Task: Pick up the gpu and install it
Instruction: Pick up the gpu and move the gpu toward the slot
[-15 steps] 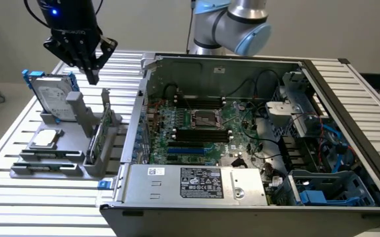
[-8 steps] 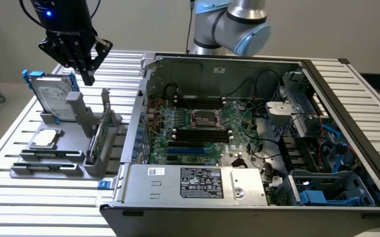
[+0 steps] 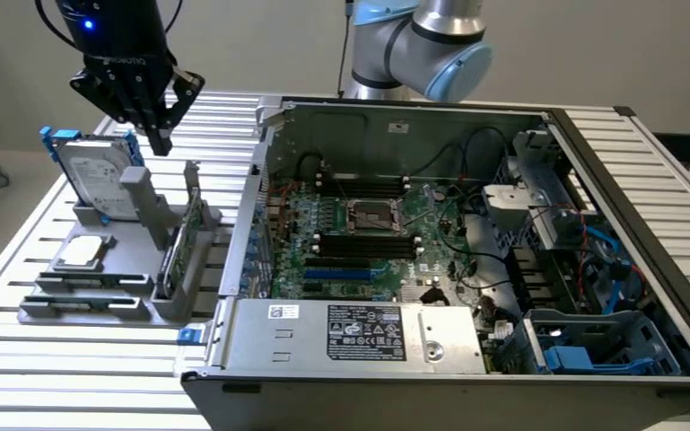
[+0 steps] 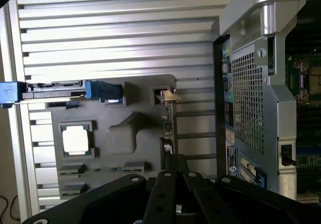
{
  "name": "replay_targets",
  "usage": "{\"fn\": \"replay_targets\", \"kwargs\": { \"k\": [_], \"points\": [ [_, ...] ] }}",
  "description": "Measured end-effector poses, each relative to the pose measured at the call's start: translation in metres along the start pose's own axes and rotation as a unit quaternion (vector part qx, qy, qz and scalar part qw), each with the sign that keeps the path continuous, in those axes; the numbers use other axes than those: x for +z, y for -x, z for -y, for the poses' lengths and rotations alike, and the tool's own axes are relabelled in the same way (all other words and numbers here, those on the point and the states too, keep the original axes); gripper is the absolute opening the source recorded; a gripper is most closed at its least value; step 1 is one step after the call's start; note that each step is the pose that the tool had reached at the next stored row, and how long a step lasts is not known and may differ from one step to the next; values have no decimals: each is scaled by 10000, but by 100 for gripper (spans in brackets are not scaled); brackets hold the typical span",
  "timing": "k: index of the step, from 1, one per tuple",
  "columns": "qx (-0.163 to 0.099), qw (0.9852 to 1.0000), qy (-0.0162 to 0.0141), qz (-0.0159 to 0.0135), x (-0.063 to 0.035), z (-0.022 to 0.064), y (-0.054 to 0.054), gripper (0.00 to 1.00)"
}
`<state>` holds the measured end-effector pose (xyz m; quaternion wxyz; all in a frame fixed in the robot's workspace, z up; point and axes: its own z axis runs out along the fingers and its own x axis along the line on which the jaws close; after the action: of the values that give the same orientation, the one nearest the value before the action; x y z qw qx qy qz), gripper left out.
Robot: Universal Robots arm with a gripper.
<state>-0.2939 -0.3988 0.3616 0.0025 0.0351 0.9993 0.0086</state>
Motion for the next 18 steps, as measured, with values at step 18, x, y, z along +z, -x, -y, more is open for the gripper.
{"fn": "replay_targets", "kwargs": {
  "k": [18],
  "points": [
    [-36, 10000, -2, -11, 187, 156, 8, 36]
  ]
}}
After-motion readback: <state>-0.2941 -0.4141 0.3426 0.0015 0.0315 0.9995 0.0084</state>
